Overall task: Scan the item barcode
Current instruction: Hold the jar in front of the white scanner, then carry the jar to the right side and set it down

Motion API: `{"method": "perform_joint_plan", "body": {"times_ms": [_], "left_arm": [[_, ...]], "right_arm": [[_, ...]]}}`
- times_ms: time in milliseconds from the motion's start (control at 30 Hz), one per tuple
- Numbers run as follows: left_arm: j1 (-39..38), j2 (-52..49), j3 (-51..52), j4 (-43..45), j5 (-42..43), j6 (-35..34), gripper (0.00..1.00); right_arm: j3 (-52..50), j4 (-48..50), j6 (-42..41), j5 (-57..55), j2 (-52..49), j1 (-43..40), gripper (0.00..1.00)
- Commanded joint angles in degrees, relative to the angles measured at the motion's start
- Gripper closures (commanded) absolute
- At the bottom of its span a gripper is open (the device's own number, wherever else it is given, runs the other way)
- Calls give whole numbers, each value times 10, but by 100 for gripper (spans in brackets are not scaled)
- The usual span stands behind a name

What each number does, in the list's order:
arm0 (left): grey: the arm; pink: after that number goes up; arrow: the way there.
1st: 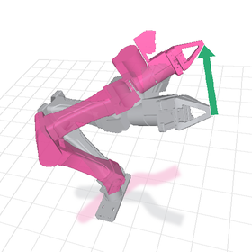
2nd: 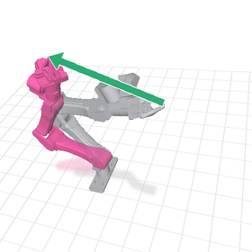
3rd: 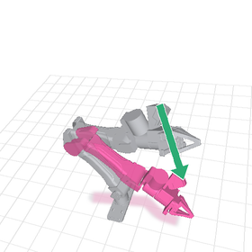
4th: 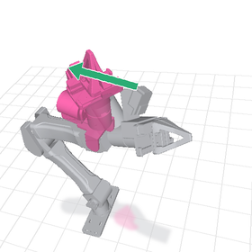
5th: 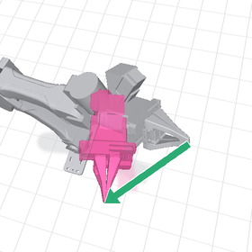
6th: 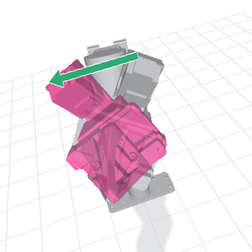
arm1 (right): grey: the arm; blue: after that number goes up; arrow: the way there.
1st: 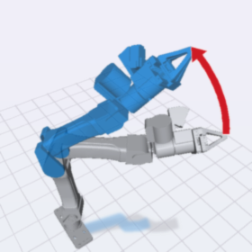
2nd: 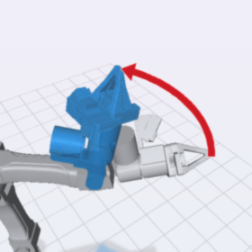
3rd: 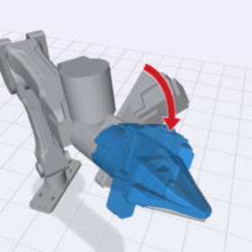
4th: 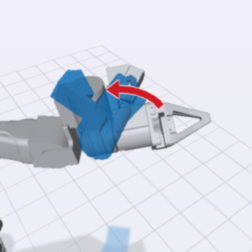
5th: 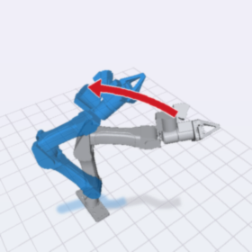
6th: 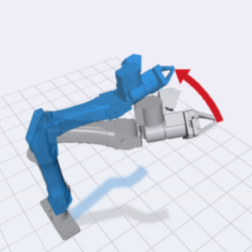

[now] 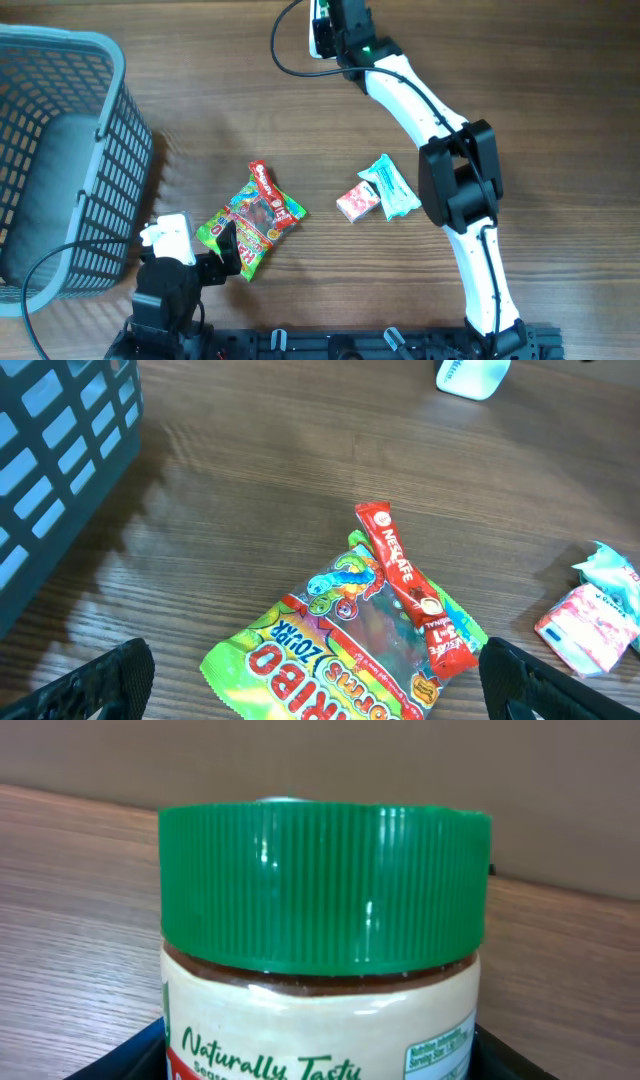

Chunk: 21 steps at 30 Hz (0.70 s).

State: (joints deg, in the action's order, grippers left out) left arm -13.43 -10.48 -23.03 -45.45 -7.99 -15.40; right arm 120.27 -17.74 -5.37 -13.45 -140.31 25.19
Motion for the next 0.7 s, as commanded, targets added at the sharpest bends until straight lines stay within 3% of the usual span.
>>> {"method": "perform_joint_plan", "body": {"times_ms": [0,300,467,667], "left_arm": [[3,5,5,1,7,-3,0],[3,5,5,1,7,-3,0],[3,5,5,1,7,-3,0],[3,5,5,1,7,-3,0]], "right_arm": [[22,-24,-28,-73,5,0,41],[26,-184,-84,-73,110,-26,43],[26,-312,-139,-92,130,-89,52],[18,-404,-177,-93,130,-197,53]]}}
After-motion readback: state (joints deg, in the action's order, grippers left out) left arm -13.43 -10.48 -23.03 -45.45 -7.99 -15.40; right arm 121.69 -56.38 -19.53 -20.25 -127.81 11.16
